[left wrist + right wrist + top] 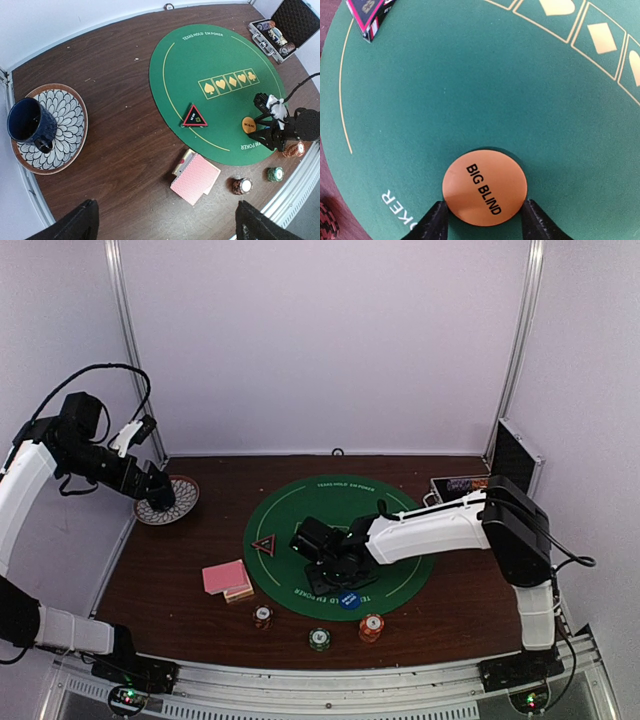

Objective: Distribute texas hold em gaming equipment

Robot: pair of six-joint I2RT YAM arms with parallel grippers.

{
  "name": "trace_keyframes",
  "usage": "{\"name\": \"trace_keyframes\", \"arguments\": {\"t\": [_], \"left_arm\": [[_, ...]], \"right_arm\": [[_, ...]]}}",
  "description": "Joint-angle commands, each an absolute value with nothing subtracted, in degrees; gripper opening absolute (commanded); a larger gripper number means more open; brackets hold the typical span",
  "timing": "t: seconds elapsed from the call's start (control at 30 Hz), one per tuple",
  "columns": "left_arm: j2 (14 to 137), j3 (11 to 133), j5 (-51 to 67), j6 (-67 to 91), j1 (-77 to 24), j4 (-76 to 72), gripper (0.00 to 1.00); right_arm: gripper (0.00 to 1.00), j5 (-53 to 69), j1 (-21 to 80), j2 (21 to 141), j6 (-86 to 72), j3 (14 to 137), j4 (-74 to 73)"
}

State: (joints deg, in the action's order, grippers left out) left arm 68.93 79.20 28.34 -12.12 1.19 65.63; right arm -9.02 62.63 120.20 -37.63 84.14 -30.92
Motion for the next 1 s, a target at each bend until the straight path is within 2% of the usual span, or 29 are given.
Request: {"name": "trace_keyframes", "arguments": {"t": [0.0, 0.5, 0.97], "left_arm": [[68.1, 80.8, 29.4, -13.0, 1.7, 65.9, 0.98], [67.9, 81.2, 29.4, -13.8, 1.7, 66.6, 0.98], [68.9, 82.1, 30.1, -14.9, 1.7, 68.0, 0.98]], "right_arm": [[0.5, -12.6, 61.9, 123.2, -37.8, 85.9, -31.2], [0.48, -14.2, 53.9, 128.3, -31.5, 92.0, -32.3], [0.44, -12.4, 41.4, 140.4, -24.7, 114.2, -39.1]]}}
